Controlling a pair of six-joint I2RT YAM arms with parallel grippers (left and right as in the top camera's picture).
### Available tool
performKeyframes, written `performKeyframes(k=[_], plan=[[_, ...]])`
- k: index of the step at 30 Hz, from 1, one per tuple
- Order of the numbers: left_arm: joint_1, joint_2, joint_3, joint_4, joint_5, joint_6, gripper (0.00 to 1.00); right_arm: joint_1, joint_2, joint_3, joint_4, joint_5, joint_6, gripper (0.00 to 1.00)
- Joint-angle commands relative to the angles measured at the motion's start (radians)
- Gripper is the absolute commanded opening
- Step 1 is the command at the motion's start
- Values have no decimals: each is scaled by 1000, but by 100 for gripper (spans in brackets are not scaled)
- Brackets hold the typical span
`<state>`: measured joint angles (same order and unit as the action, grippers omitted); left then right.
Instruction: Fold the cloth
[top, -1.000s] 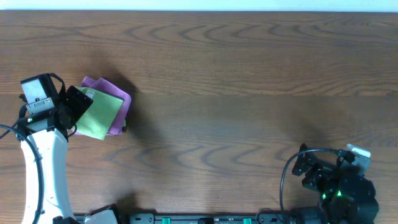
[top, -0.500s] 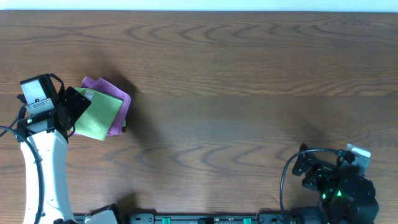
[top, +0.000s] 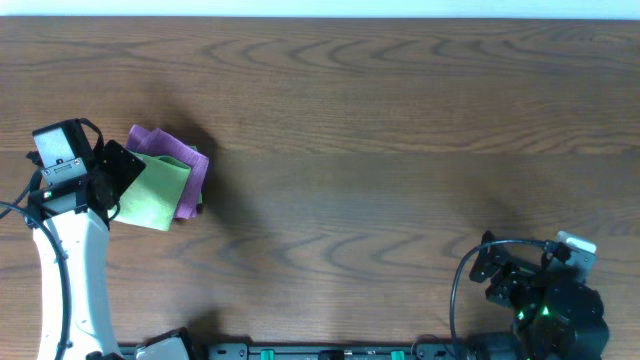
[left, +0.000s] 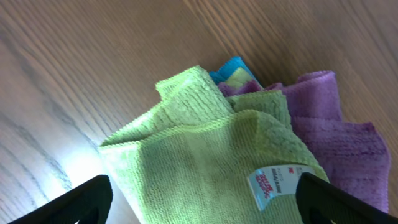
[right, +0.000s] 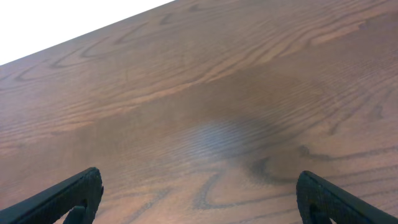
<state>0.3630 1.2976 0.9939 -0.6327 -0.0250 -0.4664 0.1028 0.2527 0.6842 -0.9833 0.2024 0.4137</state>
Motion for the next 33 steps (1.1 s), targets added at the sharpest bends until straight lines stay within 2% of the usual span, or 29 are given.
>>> performKeyframes(k=[1,12,16,21,27,33], plan=[[3,-13,-8,-8,73,-4,98,-7,-5,-1,-1,11,12,99],[3,-27,-8,-4,155,-35,99,-7,-5,-1,-1,11,12,99],[3,-83,-8,-13,156,-34,95,-7,-5,-1,-1,11,12,99],[3,-159,-8,-46,159,-27,95,-7,-5,-1,-1,11,12,99],[3,-239,-8,-69,275,35,95,-7,-5,-1,-1,11,12,99],[3,-334,-8,-89,472,140,95,-7,-5,-1,-1,11,12,99]])
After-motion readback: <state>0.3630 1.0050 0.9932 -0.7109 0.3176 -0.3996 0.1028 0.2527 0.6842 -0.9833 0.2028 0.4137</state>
